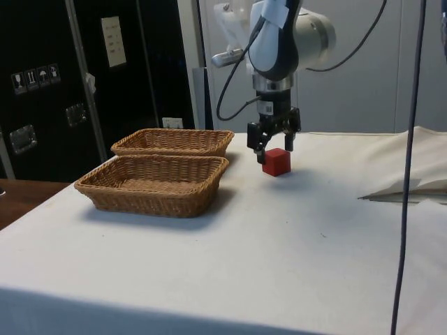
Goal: Pick up the red cube and place it into the right basket.
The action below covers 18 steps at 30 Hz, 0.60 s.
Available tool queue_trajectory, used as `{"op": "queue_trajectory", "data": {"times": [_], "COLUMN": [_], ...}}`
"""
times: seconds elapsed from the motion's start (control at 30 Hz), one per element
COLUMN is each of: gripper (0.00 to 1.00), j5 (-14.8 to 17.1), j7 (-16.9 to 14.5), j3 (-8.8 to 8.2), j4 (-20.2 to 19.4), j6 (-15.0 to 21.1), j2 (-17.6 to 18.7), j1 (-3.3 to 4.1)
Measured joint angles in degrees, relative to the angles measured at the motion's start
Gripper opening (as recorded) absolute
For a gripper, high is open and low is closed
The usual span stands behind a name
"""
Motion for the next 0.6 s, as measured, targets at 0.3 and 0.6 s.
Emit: {"op": "queue_trajectory", "data": {"times": [0.3,0.6], "gripper": [1.0,0.35], "j5": [1.95,1.95], "j7": [-1.15,-1.09], "j3": [0.17,0.17], "j4": [0.4,0.52], "j6": [0.57,0.86], "j2": [1.26,1.89], "j1": [-0.06,-0.23]}}
